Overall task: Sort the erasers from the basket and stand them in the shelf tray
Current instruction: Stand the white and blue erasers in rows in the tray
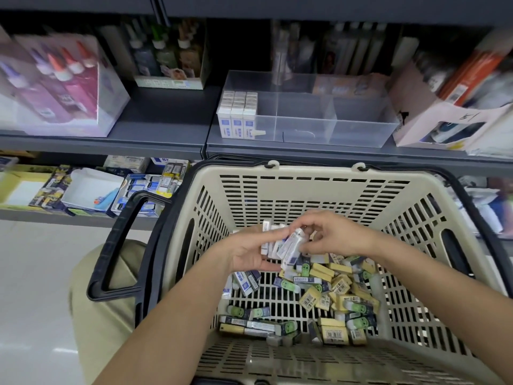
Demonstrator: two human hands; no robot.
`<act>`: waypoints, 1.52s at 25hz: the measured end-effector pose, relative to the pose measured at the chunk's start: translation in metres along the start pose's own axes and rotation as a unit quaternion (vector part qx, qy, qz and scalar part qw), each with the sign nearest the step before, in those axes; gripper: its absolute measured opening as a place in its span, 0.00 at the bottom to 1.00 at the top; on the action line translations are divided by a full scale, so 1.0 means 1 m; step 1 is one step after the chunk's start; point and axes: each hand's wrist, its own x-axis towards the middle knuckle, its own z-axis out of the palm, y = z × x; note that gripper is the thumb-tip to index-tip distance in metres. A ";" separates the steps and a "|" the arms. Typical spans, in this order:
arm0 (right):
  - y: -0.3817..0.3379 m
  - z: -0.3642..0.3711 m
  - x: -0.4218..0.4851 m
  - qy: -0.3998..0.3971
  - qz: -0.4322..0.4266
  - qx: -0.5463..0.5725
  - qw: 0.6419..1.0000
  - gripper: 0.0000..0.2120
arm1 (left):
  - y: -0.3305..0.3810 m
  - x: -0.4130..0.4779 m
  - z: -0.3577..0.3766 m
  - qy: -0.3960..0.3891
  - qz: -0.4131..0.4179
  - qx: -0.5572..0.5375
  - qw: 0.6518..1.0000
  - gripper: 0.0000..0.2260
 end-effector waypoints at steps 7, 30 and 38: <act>-0.022 -0.005 -0.002 0.136 0.062 0.168 0.974 0.11 | 0.011 -0.006 0.012 0.000 0.099 -0.067 0.993 0.18; -0.080 -0.076 0.048 0.254 -0.014 0.232 0.939 0.08 | 0.133 -0.030 0.000 0.222 0.416 -0.013 0.882 0.16; -0.094 -0.116 0.106 0.345 -0.008 0.127 0.930 0.06 | 0.138 -0.016 -0.020 0.272 0.437 -0.056 0.856 0.13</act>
